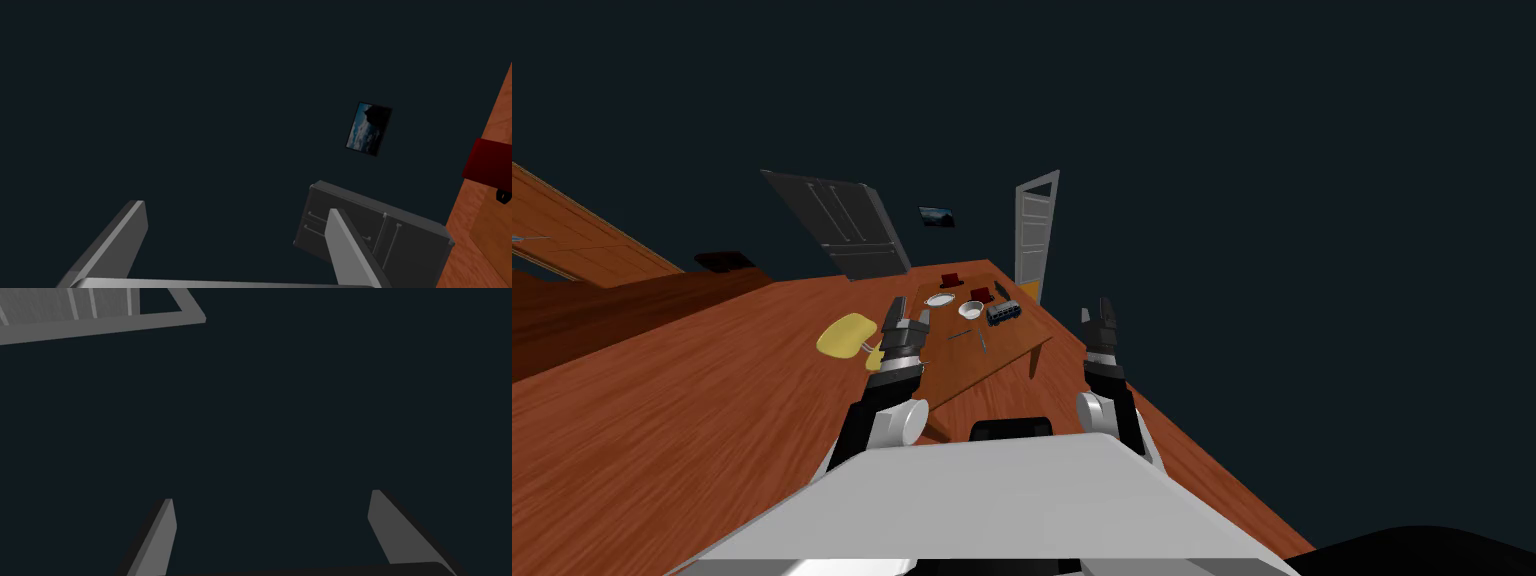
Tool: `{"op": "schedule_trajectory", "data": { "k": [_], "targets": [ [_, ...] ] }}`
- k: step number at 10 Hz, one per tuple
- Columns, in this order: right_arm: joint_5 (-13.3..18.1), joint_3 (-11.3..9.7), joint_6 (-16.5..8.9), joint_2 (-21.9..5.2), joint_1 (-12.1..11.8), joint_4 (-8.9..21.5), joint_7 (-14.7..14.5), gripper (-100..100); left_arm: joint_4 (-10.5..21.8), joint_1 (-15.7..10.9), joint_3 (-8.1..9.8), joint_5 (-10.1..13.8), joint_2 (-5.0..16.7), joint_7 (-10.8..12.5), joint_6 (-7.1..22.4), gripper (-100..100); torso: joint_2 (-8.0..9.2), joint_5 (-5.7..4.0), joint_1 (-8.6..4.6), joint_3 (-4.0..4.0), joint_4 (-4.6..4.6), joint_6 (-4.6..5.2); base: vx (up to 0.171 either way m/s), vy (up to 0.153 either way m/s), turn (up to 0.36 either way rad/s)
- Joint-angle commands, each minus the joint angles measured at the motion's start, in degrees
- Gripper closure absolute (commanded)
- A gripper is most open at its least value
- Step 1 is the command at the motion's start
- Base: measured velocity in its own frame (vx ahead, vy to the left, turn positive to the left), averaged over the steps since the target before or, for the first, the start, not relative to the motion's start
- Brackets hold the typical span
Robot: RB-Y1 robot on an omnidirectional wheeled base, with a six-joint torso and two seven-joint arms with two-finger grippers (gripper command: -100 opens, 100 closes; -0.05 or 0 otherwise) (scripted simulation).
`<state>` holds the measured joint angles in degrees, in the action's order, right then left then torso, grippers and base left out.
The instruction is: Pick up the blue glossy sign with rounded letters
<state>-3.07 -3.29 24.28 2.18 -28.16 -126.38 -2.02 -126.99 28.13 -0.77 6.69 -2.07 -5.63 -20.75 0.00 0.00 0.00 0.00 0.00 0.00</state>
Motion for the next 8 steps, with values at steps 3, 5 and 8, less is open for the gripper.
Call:
{"op": "schedule_trajectory", "data": {
  "k": [3,5,8],
  "targets": [
    [0.00,-0.01,0.00,0.01,0.00,0.00,0.00,0,1.62,1.35,-0.47,1.77,5.36,-0.16,4.09,-100,0.03,-0.05,-0.22,0.02,0.00,0.01,-0.009,-0.064,-0.099],
    [0.00,-0.01,0.00,0.01,0.00,0.00,0.00,0,2.91,2.34,-0.77,3.07,8.36,-0.32,7.32,-100,0.05,-0.07,-0.33,0.03,0.01,0.01,-0.008,-0.091,-0.105],
    [0.00,-0.01,0.00,0.01,0.01,0.00,0.00,0,4.46,3.48,-1.05,4.54,11.45,-0.53,11.33,-100,0.01,-0.08,-0.36,0.00,0.00,0.02,-0.001,-0.089,-0.128]
  ]
}}
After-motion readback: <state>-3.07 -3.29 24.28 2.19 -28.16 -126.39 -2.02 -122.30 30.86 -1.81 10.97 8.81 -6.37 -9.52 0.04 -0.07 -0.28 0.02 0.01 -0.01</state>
